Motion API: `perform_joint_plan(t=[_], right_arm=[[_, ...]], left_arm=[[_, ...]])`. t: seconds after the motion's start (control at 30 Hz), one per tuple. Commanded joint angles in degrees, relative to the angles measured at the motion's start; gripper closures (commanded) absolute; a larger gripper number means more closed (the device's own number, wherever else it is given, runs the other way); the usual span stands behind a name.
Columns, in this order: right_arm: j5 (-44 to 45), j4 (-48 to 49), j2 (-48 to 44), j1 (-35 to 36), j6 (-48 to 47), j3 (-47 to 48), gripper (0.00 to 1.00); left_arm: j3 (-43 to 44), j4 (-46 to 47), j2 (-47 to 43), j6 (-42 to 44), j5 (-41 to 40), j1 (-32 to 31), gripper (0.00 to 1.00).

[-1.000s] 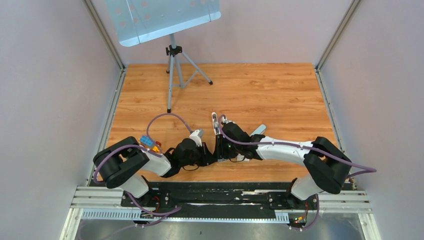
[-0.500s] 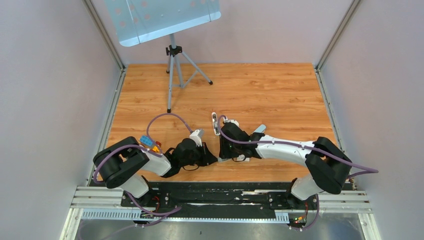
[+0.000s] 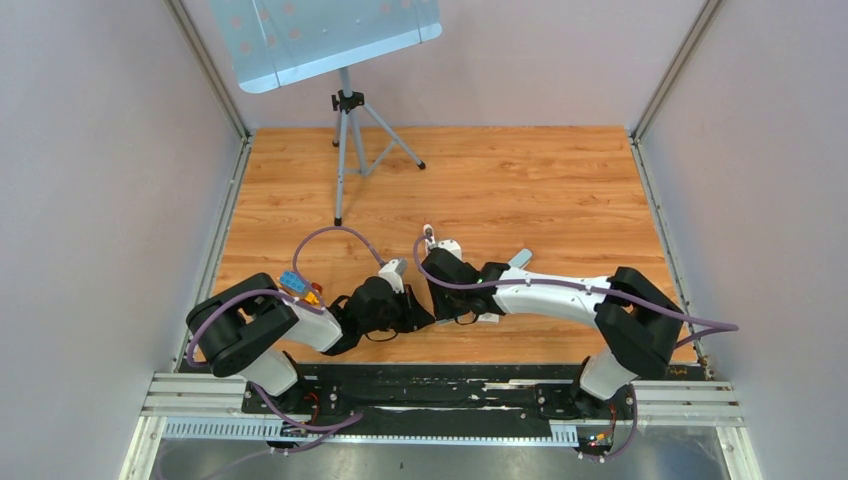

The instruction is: Load the staples into the stapler

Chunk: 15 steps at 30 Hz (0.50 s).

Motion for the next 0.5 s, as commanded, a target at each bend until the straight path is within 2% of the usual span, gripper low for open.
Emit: perform_joint_plan(t=[0.0, 0.47], right_arm=[[4.1, -5.2, 2.1, 2.1, -1.6, 3.0, 0.67], [5.7, -6.8, 5.9, 3.3, -2.1, 5.0, 0.68]], left_arm=[[-0.4, 0.1, -1.1, 1.1, -1.1, 0.2, 0.97], [-0.8, 0.2, -2.1, 0.8, -1.3, 0.2, 0.97]])
